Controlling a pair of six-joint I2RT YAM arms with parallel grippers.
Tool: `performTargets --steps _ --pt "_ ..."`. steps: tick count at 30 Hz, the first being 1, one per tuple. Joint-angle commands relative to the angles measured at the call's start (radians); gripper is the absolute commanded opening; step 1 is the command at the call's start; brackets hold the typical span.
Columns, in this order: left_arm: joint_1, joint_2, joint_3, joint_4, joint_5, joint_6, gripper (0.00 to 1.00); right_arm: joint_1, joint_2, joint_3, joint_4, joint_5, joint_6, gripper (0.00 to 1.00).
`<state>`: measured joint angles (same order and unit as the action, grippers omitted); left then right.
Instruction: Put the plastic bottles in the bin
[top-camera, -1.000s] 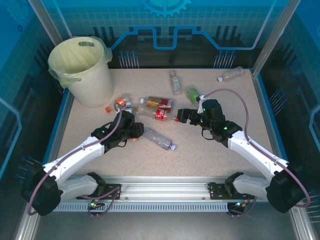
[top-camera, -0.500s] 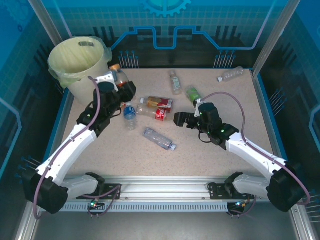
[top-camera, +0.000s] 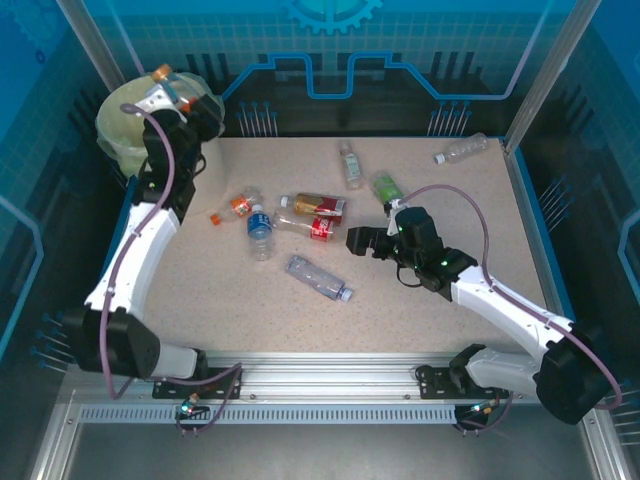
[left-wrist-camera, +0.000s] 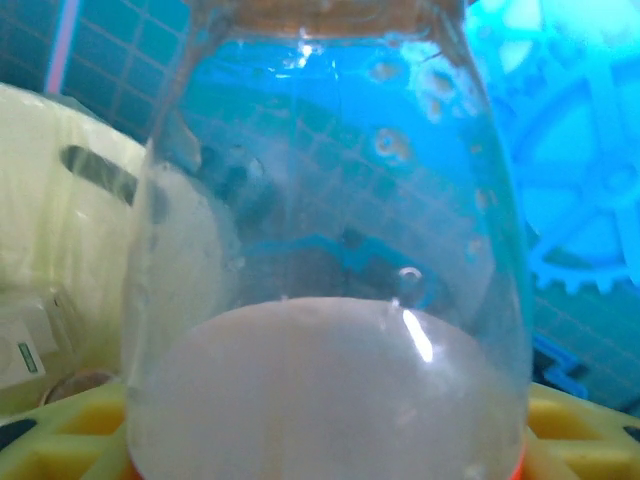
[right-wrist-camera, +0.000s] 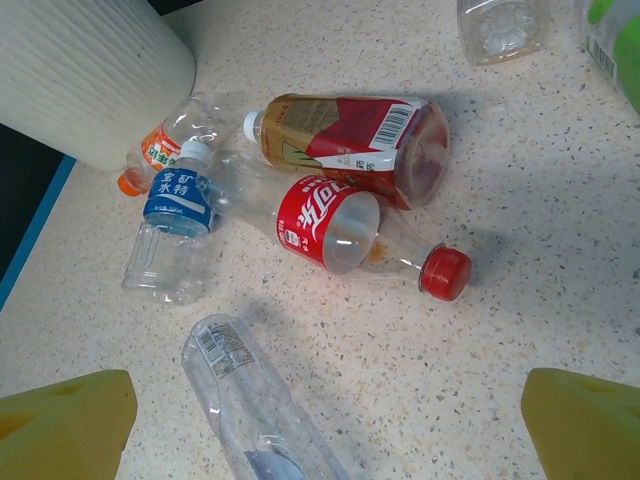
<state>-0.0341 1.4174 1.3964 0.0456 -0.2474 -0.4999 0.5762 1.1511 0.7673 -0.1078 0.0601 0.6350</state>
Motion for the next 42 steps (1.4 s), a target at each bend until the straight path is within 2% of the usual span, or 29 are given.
performTargets --steps 1,7,13,18,20,23,27,35,42 --pt "0.055 0.077 0.103 0.053 -0.026 -0.055 0.51 0.013 -0.038 0.003 -0.021 0.04 -0.014 1.0" --pt "0.134 0.237 0.236 0.037 -0.099 -0.161 0.52 0.014 -0.069 -0.01 -0.041 0.072 -0.014 1.0" --pt "0.186 0.383 0.36 -0.014 -0.121 -0.359 0.5 0.015 -0.089 -0.016 -0.058 0.095 -0.018 1.0" --pt "0.192 0.499 0.507 -0.143 -0.175 -0.409 0.51 0.014 -0.107 -0.02 -0.079 0.113 -0.021 1.0" --pt "0.202 0.549 0.579 -0.237 -0.192 -0.467 0.51 0.015 -0.115 -0.025 -0.084 0.12 -0.022 1.0" --pt "0.218 0.628 0.699 -0.367 -0.181 -0.544 0.52 0.014 -0.122 -0.031 -0.087 0.129 -0.024 1.0" --pt "0.227 0.699 0.799 -0.438 -0.181 -0.577 0.53 0.014 -0.131 -0.032 -0.1 0.139 -0.03 1.0" --pt "0.24 0.805 0.946 -0.48 -0.148 -0.562 0.65 0.014 -0.162 -0.045 -0.122 0.166 -0.037 1.0" --pt "0.246 0.793 0.948 -0.431 -0.077 -0.552 0.82 0.014 -0.173 -0.065 -0.116 0.158 -0.053 1.0"
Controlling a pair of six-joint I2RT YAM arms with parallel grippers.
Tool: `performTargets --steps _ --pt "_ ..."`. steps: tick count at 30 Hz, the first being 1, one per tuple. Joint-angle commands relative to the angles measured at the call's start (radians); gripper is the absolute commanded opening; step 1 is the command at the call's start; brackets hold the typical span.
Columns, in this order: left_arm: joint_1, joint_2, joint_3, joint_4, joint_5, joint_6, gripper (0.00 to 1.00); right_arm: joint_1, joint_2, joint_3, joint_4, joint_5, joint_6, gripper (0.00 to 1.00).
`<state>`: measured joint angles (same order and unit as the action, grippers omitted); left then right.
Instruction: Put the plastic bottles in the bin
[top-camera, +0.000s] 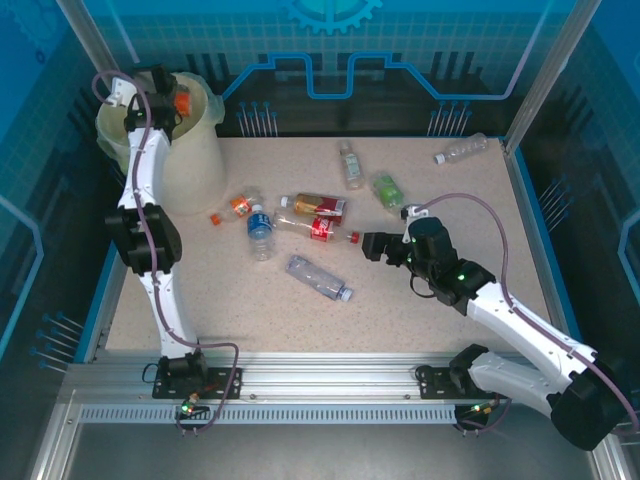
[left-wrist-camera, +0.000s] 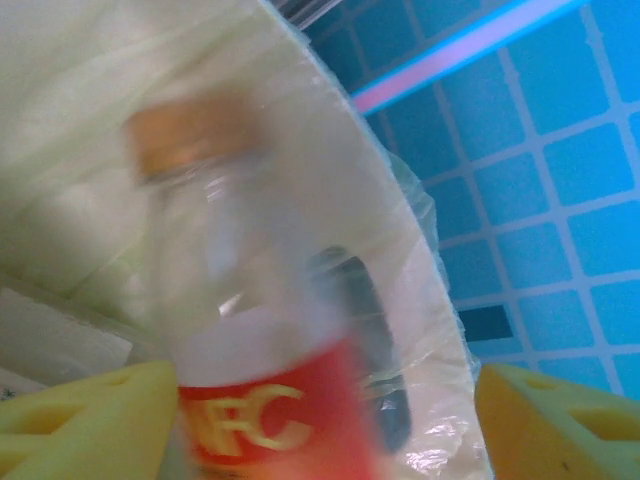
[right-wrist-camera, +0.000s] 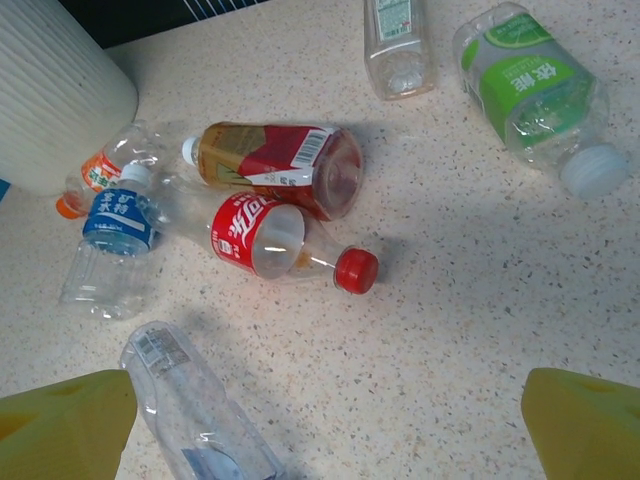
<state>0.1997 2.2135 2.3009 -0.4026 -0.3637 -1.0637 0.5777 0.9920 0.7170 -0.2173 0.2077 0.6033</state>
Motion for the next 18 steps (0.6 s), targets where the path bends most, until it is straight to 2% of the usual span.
performTargets --steps 1,12,18 --pt "0.012 -0.007 0.043 0.016 0.045 0.012 0.83 0.013 -0.013 -0.015 -0.005 0.004 -0.026 1.0" --pt "0.01 -0.074 0.002 0.039 0.061 0.038 0.88 0.013 0.011 -0.018 0.019 -0.07 -0.082 1.0" --pt "0.007 -0.125 -0.026 0.063 0.103 0.083 0.96 0.021 0.051 -0.019 0.033 -0.12 -0.126 1.0"
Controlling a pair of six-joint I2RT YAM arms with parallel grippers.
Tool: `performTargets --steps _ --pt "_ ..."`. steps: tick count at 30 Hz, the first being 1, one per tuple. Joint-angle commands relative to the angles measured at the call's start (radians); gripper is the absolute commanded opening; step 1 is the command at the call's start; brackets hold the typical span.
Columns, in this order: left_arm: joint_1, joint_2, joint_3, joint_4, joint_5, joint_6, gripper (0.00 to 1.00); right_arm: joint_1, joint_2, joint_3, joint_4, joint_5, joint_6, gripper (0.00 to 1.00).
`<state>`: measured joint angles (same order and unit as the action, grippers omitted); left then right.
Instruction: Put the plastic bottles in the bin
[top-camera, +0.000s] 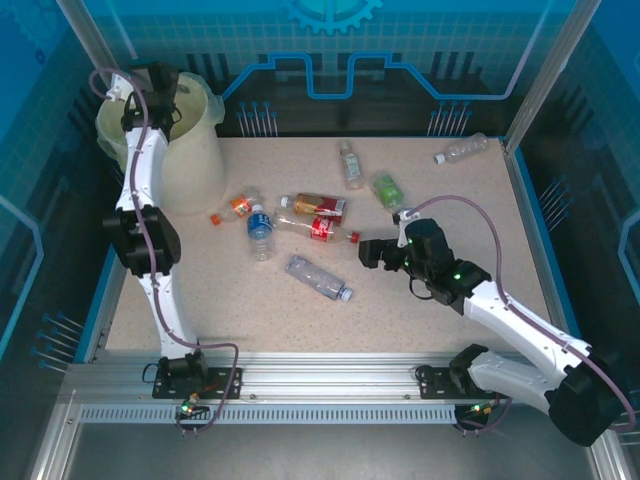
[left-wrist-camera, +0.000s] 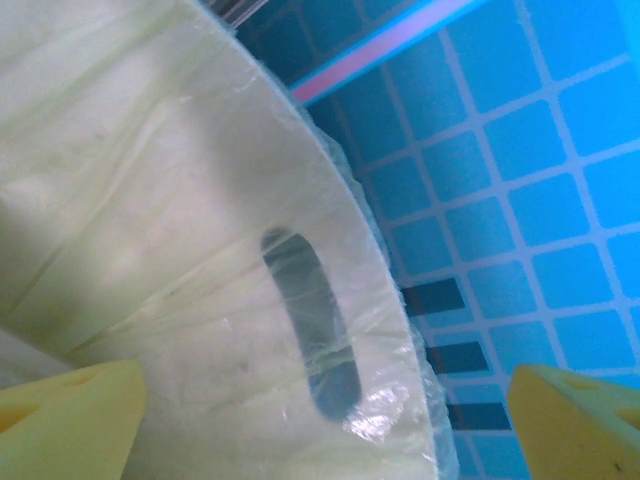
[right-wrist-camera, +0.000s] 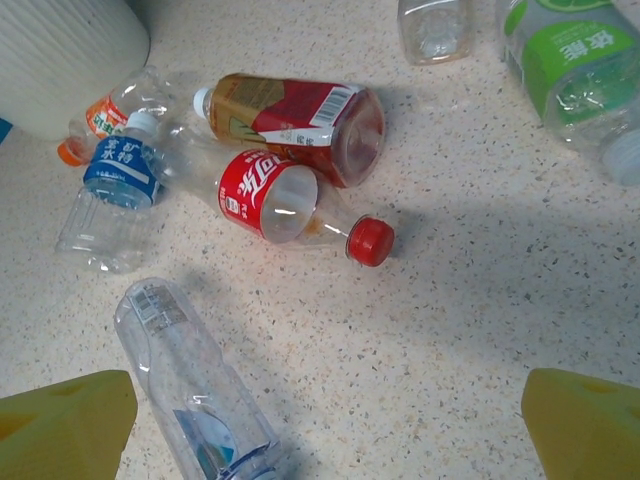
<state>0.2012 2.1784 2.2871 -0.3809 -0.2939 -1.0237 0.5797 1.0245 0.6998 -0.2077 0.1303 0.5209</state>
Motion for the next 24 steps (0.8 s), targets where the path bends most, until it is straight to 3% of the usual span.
performTargets --steps 1,9,14,20,24 --pt "0.004 -0.104 -0.03 0.057 0.041 0.05 0.98 0.024 0.031 -0.001 0.025 -0.051 -0.06 1.0" --pt "-0.016 -0.263 -0.221 0.188 0.102 0.104 0.99 0.095 0.15 0.003 0.05 -0.176 -0.2 1.0" --pt "-0.04 -0.406 -0.415 0.322 0.222 0.165 0.99 0.166 0.283 0.064 0.027 -0.229 -0.326 1.0" --pt "-0.062 -0.576 -0.558 0.277 0.397 0.237 0.99 0.228 0.439 0.152 0.002 -0.163 -0.4 1.0" --pt "-0.09 -0.704 -0.659 0.169 0.423 0.327 0.99 0.255 0.518 0.175 0.014 -0.137 -0.431 0.98"
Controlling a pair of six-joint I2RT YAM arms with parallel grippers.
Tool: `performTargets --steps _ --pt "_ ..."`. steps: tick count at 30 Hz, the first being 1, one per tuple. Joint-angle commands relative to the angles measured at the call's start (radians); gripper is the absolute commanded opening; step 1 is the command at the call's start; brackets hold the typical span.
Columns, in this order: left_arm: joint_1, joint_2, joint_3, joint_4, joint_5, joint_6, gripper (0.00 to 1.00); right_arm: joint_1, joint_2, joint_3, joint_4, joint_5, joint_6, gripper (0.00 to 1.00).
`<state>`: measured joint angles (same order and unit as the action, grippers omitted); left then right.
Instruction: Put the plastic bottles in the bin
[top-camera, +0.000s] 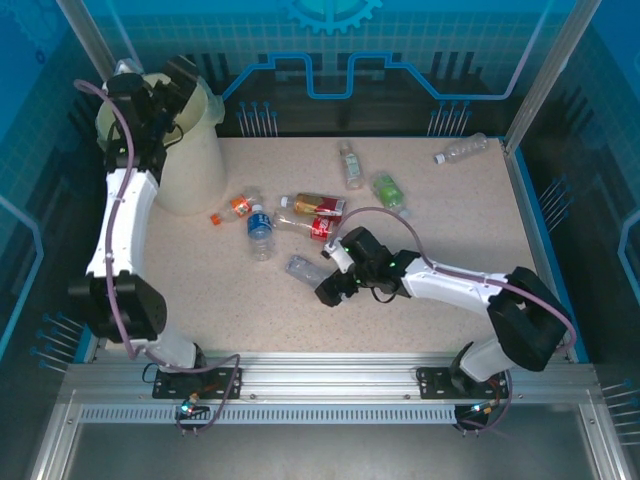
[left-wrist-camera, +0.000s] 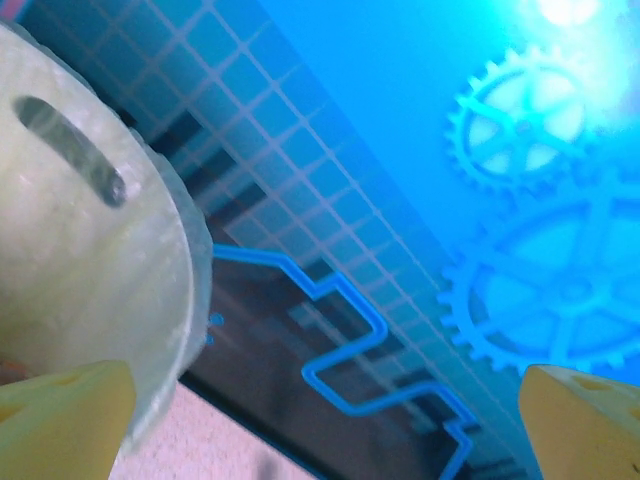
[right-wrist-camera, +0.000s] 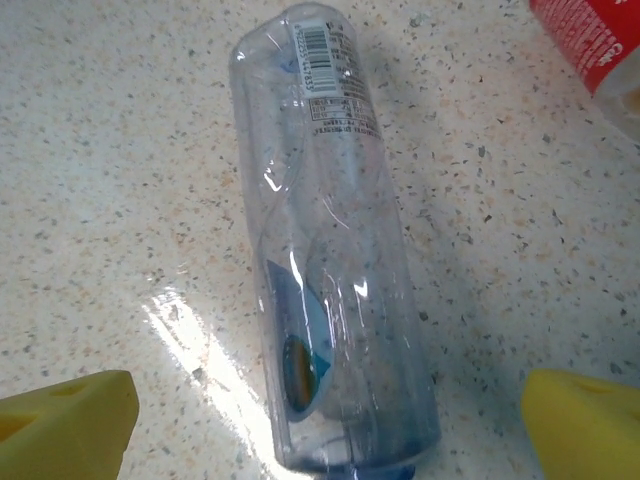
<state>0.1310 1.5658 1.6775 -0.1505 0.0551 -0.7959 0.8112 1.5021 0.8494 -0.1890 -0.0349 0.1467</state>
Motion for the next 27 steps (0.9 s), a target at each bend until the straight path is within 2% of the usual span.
performTargets --steps 1,7,13,22,27 --pt "-0.025 -0.128 -0.08 -0.096 0.066 0.119 0.99 0.03 0.058 0.055 -0.007 0.032 -0.071 0.97" --pt "-0.032 -0.308 -0.27 -0.215 0.028 0.152 0.99 0.04 0.134 0.082 -0.042 0.05 -0.105 0.94" --pt "-0.036 -0.415 -0.392 -0.299 0.026 0.2 0.99 0.059 0.205 0.107 -0.082 0.077 -0.11 0.91" --pt "-0.061 -0.437 -0.465 -0.337 0.013 0.224 0.99 0.079 0.239 0.108 -0.075 0.142 -0.098 0.8" --pt "-0.108 -0.403 -0.437 -0.363 -0.058 0.25 0.99 0.078 0.234 0.108 -0.085 0.178 -0.099 0.74"
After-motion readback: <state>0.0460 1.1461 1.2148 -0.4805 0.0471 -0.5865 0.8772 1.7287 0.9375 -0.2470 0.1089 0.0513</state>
